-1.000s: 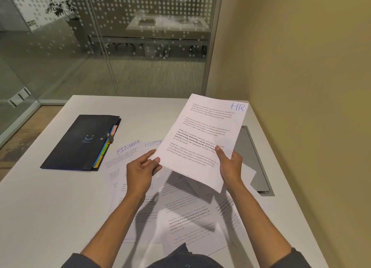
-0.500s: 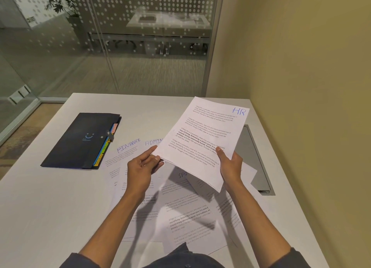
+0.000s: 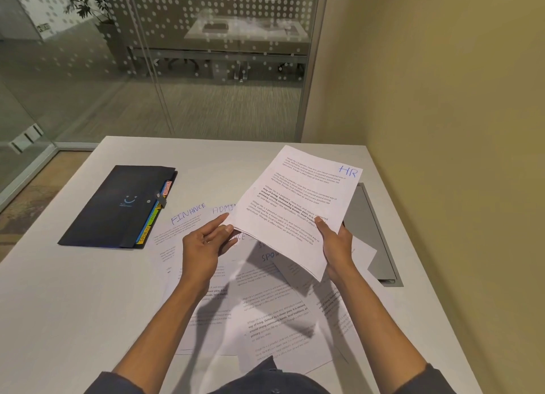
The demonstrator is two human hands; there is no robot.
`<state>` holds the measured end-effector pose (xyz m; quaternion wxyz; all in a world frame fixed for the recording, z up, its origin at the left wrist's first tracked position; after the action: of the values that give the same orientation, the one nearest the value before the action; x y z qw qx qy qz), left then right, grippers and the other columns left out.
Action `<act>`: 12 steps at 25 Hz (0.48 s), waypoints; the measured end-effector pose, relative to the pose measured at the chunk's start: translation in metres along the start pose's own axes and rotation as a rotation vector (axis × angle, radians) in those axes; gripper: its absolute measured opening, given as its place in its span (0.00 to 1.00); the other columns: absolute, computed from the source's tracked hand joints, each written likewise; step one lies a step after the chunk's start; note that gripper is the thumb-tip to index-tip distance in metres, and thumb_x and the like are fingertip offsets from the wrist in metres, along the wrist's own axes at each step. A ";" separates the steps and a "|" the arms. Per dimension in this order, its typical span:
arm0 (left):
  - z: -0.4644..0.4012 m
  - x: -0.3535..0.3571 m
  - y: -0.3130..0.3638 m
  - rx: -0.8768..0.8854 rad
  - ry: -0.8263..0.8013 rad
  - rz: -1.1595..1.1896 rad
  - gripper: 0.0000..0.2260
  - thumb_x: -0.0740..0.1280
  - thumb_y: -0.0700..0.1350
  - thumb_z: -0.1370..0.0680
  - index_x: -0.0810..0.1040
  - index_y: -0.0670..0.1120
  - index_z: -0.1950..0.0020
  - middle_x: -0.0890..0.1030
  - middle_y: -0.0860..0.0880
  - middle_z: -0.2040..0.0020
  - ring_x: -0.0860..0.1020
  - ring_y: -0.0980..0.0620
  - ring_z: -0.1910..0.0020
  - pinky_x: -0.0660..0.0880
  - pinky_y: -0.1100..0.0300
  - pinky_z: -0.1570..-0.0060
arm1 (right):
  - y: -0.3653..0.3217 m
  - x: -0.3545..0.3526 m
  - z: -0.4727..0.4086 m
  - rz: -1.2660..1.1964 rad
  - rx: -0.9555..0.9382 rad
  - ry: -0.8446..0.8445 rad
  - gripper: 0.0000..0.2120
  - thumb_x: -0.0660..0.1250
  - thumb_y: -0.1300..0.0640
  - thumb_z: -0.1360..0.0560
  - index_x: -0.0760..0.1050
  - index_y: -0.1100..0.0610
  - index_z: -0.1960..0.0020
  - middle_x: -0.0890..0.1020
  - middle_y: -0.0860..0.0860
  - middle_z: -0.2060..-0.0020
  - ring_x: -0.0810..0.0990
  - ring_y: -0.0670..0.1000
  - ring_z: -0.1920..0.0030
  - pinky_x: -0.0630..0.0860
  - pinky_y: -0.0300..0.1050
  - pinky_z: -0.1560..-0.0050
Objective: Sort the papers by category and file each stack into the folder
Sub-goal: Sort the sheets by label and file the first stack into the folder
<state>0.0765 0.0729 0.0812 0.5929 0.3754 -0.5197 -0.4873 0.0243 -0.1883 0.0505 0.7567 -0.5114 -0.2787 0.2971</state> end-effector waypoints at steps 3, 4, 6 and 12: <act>0.000 0.000 0.001 0.012 -0.008 -0.002 0.15 0.68 0.36 0.24 0.78 0.44 0.37 0.86 0.50 0.53 0.85 0.49 0.52 0.81 0.58 0.52 | -0.001 0.002 0.001 0.010 0.003 -0.014 0.07 0.68 0.58 0.22 0.76 0.46 0.49 0.83 0.52 0.46 0.82 0.55 0.45 0.78 0.56 0.40; -0.001 0.000 0.001 0.013 -0.005 0.000 0.15 0.68 0.36 0.24 0.78 0.43 0.38 0.86 0.50 0.53 0.85 0.49 0.52 0.81 0.58 0.52 | -0.002 0.002 0.002 0.017 -0.007 -0.017 0.07 0.68 0.58 0.22 0.76 0.46 0.50 0.83 0.52 0.45 0.82 0.55 0.45 0.78 0.56 0.41; -0.003 -0.002 0.000 0.008 0.000 0.018 0.14 0.68 0.36 0.24 0.79 0.43 0.39 0.85 0.48 0.52 0.84 0.48 0.52 0.81 0.58 0.52 | -0.003 0.002 0.002 0.025 -0.025 -0.016 0.06 0.68 0.58 0.22 0.76 0.48 0.49 0.83 0.52 0.45 0.82 0.55 0.46 0.79 0.55 0.42; -0.018 -0.011 -0.004 -0.126 -0.049 -0.019 0.11 0.67 0.44 0.23 0.81 0.45 0.42 0.84 0.46 0.50 0.82 0.47 0.55 0.81 0.59 0.62 | -0.003 0.003 0.004 0.073 -0.066 -0.098 0.06 0.68 0.59 0.21 0.79 0.48 0.49 0.84 0.47 0.51 0.84 0.48 0.52 0.79 0.43 0.54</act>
<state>0.0937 0.0818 0.0714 0.5978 0.3301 -0.4990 -0.5336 0.0234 -0.1846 0.0549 0.7134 -0.5308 -0.3065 0.3398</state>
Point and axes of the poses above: each hand's wrist, its own z-axis away from the middle knuckle, its own x-axis out of the palm, y = z × x, the point moved 5 cm from there along -z, towards the middle knuckle
